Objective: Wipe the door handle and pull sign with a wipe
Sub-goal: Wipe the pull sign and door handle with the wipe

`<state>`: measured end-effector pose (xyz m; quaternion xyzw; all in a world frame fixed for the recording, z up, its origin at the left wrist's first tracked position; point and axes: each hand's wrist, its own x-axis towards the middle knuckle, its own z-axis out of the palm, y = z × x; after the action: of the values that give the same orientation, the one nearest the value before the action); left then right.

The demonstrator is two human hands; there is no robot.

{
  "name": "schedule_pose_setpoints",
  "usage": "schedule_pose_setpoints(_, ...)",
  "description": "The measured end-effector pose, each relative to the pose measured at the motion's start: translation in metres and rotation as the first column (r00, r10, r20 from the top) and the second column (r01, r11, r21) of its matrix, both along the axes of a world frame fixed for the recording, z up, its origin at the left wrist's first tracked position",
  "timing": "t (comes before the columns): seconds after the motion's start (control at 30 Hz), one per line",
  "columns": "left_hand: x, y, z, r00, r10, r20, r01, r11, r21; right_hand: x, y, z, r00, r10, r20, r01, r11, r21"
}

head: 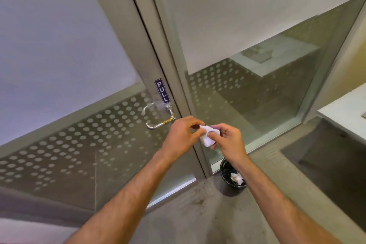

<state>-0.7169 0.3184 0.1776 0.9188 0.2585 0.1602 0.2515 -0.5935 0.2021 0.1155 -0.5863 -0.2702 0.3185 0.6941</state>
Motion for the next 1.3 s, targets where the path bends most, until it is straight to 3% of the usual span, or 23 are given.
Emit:
schedule_pose_setpoints(0.1,-0.021,0.055,0.025,0.991,-0.035,-0.132,0.066,0.97,0.233,-0.022,0.045,-0.002,0.997,-0.067,-0.033,0.067,0.998,-0.014)
schedule_pose_setpoints(0.17,-0.028,0.096,0.043,0.977,-0.05,-0.208,0.136,0.896,0.423,-0.03,0.079,-0.007,0.992,-0.12,-0.026,0.12,0.992,-0.031)
schedule_pose_setpoints(0.3,-0.04,0.167,0.064,0.897,0.022,-0.442,0.318,0.66,0.68,-0.042,0.15,-0.015,0.97,-0.244,0.022,0.244,0.969,-0.038)
schedule_pose_setpoints(0.4,-0.042,0.21,0.067,0.868,0.053,-0.494,0.442,0.37,0.817,-0.053,0.2,-0.017,0.952,-0.306,0.023,0.306,0.952,0.006)
schedule_pose_setpoints(0.47,-0.042,0.228,0.066,0.853,0.063,-0.519,0.498,0.202,0.843,-0.06,0.229,-0.017,0.941,-0.337,0.027,0.336,0.941,0.031)
schedule_pose_setpoints(0.57,-0.042,0.249,0.058,0.849,0.105,-0.518,0.513,0.065,0.856,-0.071,0.262,-0.019,0.904,-0.425,0.048,0.424,0.905,0.043)
schedule_pose_setpoints(0.77,-0.039,0.278,0.044,0.849,0.145,-0.509,0.521,-0.068,0.851,-0.084,0.306,-0.021,0.712,-0.669,0.214,0.664,0.74,0.108)
schedule_pose_setpoints(0.9,-0.04,0.29,0.034,0.864,0.131,-0.486,0.502,-0.164,0.849,-0.11,0.32,-0.029,0.631,-0.68,0.375,0.663,0.723,0.195)
schedule_pose_setpoints(0.97,-0.04,0.292,0.032,0.863,0.108,-0.494,0.505,-0.173,0.845,-0.11,0.32,-0.037,0.629,-0.673,0.388,0.653,0.729,0.206)
schedule_pose_setpoints(1.1,-0.039,0.293,0.032,0.862,0.057,-0.504,0.507,-0.129,0.852,-0.09,0.32,-0.034,0.596,-0.784,0.173,0.775,0.618,0.13)
schedule_pose_setpoints(1.23,-0.038,0.294,0.032,0.852,0.051,-0.522,0.524,-0.129,0.842,-0.1,0.327,-0.024,0.584,-0.732,0.35,0.701,0.673,0.238)
schedule_pose_setpoints(1.3,-0.038,0.295,0.031,0.853,0.046,-0.519,0.52,-0.143,0.842,-0.108,0.324,-0.031,0.606,-0.698,0.382,0.68,0.704,0.206)
